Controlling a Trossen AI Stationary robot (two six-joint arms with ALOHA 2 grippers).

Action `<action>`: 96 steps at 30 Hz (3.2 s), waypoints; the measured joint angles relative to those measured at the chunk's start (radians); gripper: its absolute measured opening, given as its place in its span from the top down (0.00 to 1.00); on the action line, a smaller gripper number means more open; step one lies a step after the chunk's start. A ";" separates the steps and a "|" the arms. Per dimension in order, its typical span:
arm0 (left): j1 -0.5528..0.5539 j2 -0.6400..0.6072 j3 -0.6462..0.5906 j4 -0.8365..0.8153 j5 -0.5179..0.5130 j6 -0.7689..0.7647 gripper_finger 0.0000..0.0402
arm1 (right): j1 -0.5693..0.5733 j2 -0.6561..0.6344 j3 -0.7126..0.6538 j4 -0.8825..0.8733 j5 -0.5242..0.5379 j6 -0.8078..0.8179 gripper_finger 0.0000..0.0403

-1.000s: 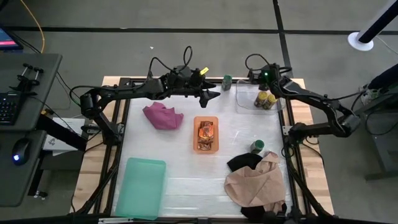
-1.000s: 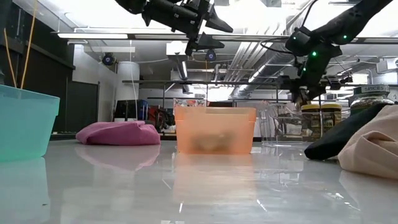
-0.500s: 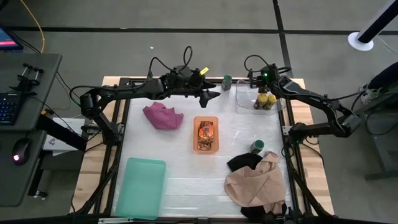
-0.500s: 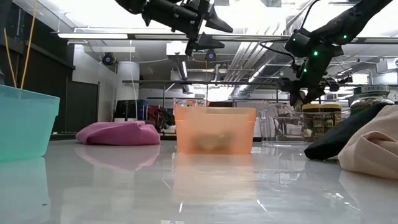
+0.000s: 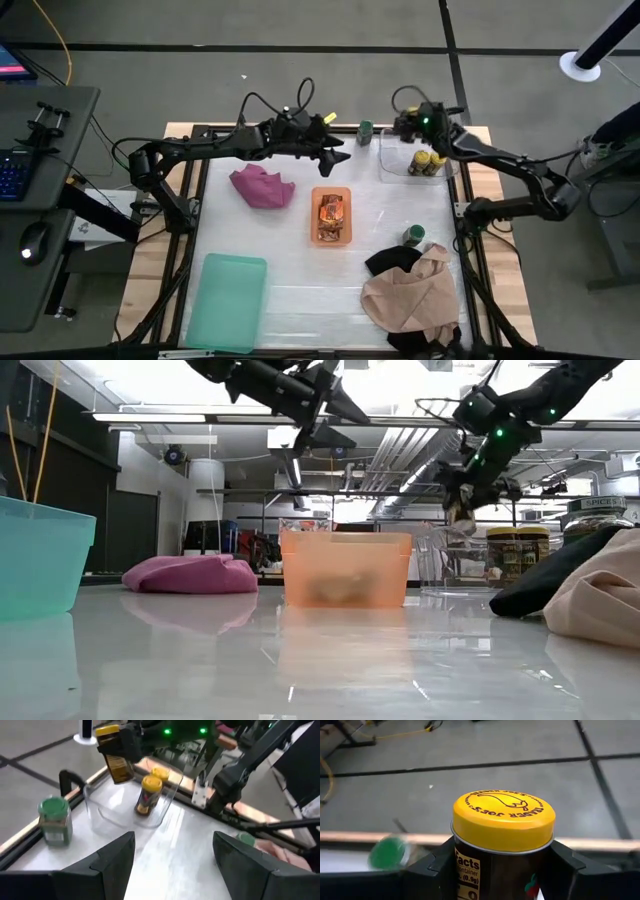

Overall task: Sort spices by type
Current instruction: Put the yellow seasoning bottle into the transparent bin

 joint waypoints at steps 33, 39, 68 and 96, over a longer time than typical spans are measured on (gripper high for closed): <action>0.025 0.001 0.000 -0.015 0.003 0.080 0.37 | 0.365 0.179 -0.132 0.108 0.459 0.232 0.44; 0.025 0.001 0.000 -0.015 0.003 0.082 0.37 | 0.365 0.179 -0.132 0.106 0.443 0.203 0.33; 0.025 0.001 0.001 -0.035 0.003 0.066 0.37 | 0.129 0.131 0.226 -0.247 0.020 -0.077 0.74; 0.020 0.000 0.001 -0.054 0.003 -0.010 0.37 | 0.070 0.376 0.480 -0.623 -0.320 -0.176 1.00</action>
